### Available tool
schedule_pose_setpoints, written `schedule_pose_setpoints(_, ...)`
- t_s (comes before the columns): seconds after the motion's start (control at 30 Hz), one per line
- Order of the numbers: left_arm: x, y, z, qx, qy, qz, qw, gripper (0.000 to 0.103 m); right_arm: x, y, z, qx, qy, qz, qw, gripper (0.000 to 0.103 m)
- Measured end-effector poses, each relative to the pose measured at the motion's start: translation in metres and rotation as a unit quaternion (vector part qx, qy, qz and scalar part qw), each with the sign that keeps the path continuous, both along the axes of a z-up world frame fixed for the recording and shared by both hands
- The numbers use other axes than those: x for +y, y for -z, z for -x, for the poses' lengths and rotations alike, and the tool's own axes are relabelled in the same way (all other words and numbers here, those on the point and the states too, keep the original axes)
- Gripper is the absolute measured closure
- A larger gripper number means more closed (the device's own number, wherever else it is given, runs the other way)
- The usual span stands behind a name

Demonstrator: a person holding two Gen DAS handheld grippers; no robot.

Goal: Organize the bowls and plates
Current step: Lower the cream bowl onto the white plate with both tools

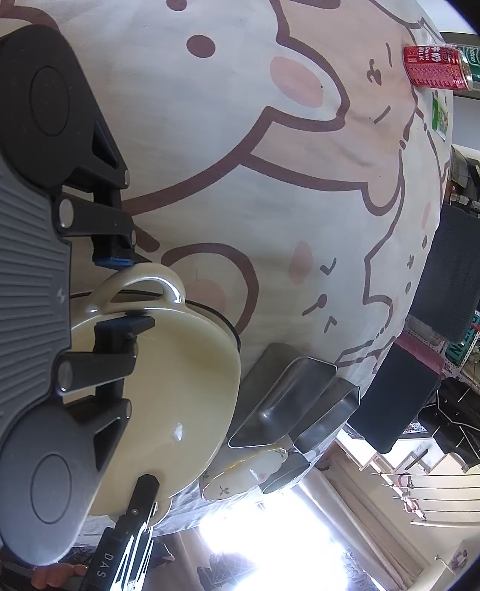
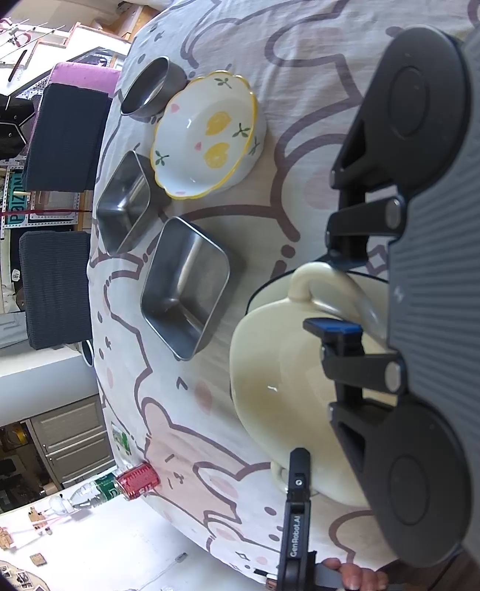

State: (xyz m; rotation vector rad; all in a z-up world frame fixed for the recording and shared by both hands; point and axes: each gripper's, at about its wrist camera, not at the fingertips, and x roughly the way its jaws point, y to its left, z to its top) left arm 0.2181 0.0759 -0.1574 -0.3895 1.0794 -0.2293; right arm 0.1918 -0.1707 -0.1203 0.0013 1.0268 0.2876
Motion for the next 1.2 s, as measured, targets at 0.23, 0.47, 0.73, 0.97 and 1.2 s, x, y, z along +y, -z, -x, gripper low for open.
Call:
schedule_pose_setpoints(0.23,-0.004,-0.002,-0.001,0.006,0.013,-0.013,0.9998,0.076,-0.006,0.009,-0.005,0.03,0.009,-0.008,0.999,0.072)
schedule_pose_setpoints(0.47,-0.006,-0.002,-0.001,0.004,0.013,-0.02,0.9997,0.076,-0.004,0.009,-0.005,0.031,0.006,-0.003,1.0,0.071)
schedule_pose_setpoints(0.73,-0.01,-0.006,-0.001,-0.003,0.025,-0.037,0.999,0.076,-0.01,0.014,-0.009,0.05,0.017,-0.02,0.998,0.071)
schedule_pose_setpoints(0.97,-0.014,-0.006,-0.001,-0.001,0.031,-0.047,0.9984,0.075,-0.022,0.022,-0.015,0.077,0.031,-0.048,0.995,0.072)
schedule_pose_setpoints(1.2,-0.017,-0.007,-0.002,-0.005,0.038,-0.057,0.9976,0.075,-0.023,0.024,-0.015,0.083,0.032,-0.048,0.995,0.072)
